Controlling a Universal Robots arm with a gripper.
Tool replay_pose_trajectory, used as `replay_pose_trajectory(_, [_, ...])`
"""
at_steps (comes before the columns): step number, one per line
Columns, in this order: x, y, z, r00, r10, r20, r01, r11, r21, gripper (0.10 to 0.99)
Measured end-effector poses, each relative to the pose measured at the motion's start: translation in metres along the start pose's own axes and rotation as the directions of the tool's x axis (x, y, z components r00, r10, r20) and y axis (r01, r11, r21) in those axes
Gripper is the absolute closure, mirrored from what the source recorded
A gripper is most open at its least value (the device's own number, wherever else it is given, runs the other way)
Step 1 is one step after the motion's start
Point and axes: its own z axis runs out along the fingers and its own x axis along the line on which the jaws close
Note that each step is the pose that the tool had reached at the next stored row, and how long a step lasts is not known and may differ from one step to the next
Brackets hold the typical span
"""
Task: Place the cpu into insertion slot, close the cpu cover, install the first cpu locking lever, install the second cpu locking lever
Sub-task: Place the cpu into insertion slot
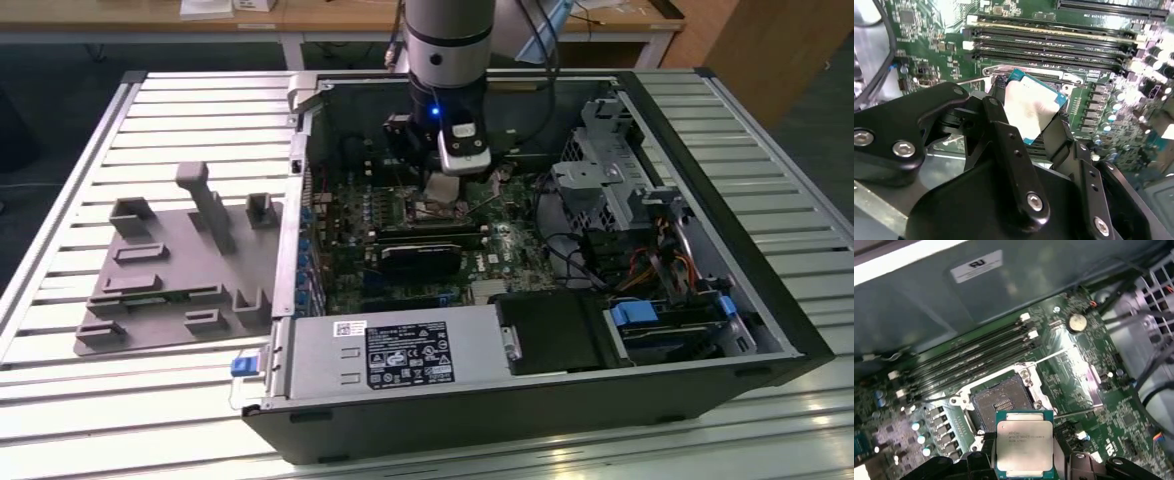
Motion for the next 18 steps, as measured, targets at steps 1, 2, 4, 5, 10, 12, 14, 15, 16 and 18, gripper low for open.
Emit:
replay_pose_trajectory(1, [0.0001,-0.0001,0.0003,0.9999,0.015,0.0012,-0.015,0.9999,0.001,0.549])
replay_pose_trajectory(2, [0.0002,-0.0001,0.0007,0.9995,0.031,0.0026,-0.031,0.9995,0.001,0.549])
replay_pose_trajectory(4, [0.0004,-0.0003,0.0014,0.9979,0.064,0.0053,-0.064,0.998,0.002,0.549])
replay_pose_trajectory(5, [0.0006,-0.0004,0.0017,0.997,0.078,0.0065,-0.078,0.997,0.002,0.549])
replay_pose_trajectory(10, [0.0045,-0.0019,0.0026,0.9924,0.122,0.0103,-0.122,0.9925,0.003,0.549])
replay_pose_trajectory(12, [0.0061,-0.0024,0.0031,0.9903,0.139,0.0116,-0.139,0.9903,0.004,0.549])
replay_pose_trajectory(14, [0.0064,-0.0025,0.0039,0.9867,0.162,0.0137,-0.162,0.9868,0.004,0.549])
replay_pose_trajectory(15, [0.0064,-0.0025,0.0042,0.9844,0.176,0.0149,-0.176,0.9844,0.005,0.549])
replay_pose_trajectory(16, [0.0065,-0.0026,0.0045,0.9814,0.191,0.0163,-0.191,0.9815,0.005,0.549])
replay_pose_trajectory(18, [0.0065,-0.0027,0.0053,0.9738,0.226,0.0194,-0.227,0.974,0.005,0.549])
